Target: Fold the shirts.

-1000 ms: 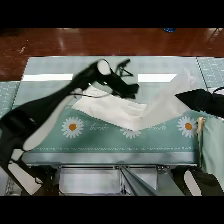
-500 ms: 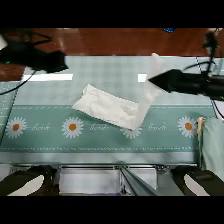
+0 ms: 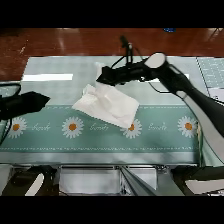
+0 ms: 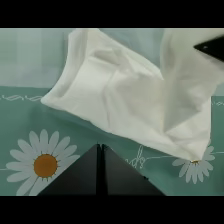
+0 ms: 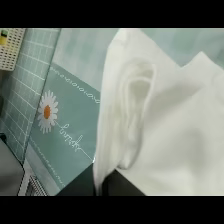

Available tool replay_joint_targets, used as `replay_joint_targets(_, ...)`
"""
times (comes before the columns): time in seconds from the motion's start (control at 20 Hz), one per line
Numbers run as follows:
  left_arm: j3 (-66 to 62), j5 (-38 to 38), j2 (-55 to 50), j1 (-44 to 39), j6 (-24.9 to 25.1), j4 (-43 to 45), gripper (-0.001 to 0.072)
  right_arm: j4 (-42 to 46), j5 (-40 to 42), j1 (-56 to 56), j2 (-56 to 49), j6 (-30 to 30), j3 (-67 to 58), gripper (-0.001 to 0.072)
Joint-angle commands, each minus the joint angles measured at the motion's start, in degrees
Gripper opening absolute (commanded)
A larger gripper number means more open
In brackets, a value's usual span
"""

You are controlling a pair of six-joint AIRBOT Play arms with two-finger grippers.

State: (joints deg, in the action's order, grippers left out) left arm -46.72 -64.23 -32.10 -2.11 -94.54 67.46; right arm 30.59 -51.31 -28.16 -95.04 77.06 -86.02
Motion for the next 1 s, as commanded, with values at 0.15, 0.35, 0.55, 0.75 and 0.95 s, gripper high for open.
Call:
replay_joint_targets(0.15,5.84,0.46,2.38,0.13,-0.74,-2.99,0.0016,-0.11,0.7,-4.33,-12.81,3.41,-9.51,0.0053)
replay_joint_targets(0.35,6.03,1.64,1.18,0.17,-0.74,-2.97,0.0016,-0.28,-4.31,-3.13,-13.62,1.95,-10.05,0.0404)
replay_joint_targets(0.55,6.03,6.62,-0.48,0.17,-2.49,-3.82,0.0016,21.51,-16.76,3.41,-7.8,16.02,-10.03,0.0359)
replay_joint_targets(0.75,6.05,6.12,-0.7,-0.07,-1.25,-5.38,0.0016,52.61,-26.38,8.7,7.61,21.42,-5.44,0.0418)
replay_joint_targets(0.95,6.05,6.12,-0.7,-0.07,-1.14,-5.4,0.0016,59.49,-14.99,13.35,27.47,30.53,20.55,0.0419)
